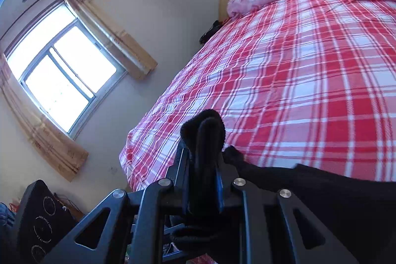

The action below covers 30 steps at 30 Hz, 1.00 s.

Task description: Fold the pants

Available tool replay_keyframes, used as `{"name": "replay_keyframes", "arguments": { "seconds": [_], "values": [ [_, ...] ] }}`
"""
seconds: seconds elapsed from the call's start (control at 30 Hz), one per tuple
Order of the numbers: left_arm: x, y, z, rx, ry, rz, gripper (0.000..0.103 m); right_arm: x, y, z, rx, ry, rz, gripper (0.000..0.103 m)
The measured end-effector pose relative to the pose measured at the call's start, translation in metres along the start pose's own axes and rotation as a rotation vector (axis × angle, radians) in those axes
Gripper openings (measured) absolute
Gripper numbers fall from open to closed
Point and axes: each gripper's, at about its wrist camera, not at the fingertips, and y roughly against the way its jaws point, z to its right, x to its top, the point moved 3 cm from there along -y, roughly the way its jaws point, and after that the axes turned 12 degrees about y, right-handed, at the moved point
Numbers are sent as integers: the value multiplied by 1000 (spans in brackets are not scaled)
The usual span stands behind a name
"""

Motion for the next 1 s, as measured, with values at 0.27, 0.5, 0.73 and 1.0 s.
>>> {"name": "replay_keyframes", "arguments": {
  "seconds": [0.27,0.5,0.73,1.0],
  "values": [
    [6,-7,72,-92,-126,13,15,-8,81,32,-89,-14,77,18],
    [3,-22,118,-157,-179,-7,15,-28,139,62,-181,-35,96,18],
    [0,-36,156,-189,-181,-23,15,-42,174,89,-243,-58,108,18],
    [-3,-60,160,-186,-156,-78,15,-61,174,124,-259,-110,81,18]
  ]
}}
